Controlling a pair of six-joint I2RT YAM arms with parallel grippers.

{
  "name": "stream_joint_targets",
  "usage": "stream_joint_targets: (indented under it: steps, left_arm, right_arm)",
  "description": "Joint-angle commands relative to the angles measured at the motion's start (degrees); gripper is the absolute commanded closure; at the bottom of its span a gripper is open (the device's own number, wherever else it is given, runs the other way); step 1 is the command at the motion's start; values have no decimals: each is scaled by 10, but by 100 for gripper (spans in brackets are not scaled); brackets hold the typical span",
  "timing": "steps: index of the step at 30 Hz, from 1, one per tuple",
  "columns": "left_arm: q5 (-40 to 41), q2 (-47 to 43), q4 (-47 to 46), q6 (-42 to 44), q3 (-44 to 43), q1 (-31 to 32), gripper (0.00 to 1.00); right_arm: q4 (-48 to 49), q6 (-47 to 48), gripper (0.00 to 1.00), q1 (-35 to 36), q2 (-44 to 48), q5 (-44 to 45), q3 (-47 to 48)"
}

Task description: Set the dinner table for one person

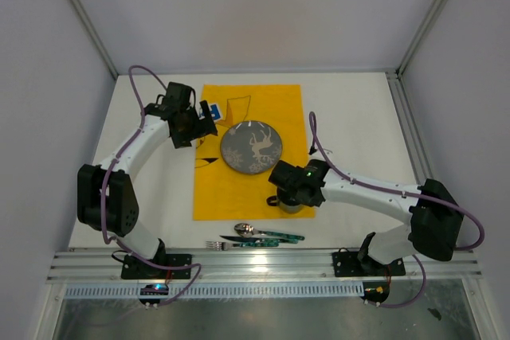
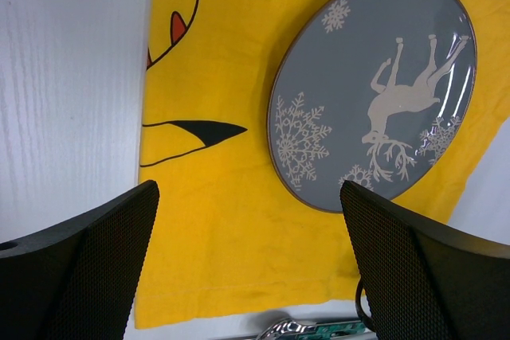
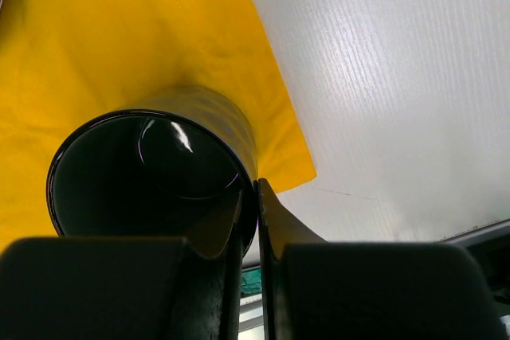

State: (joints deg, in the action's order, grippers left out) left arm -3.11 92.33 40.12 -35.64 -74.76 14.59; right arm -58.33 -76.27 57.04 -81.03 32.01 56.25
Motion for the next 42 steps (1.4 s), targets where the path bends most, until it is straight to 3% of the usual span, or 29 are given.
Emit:
stream_joint_targets:
  steps: [1,13,42]
  left_arm:
    - [-9,-24,-14,-7,1,-2,2]
    - [-15,-28,-21,-8,17,-1,2]
    - [-7,-31,-13,-3,11,-1,1]
  right_arm:
    - [-14,2,97,4,31,36,32]
    - [-21,-5,97,4,30,41,71]
    - [41,24,97,-37,-25,59,42]
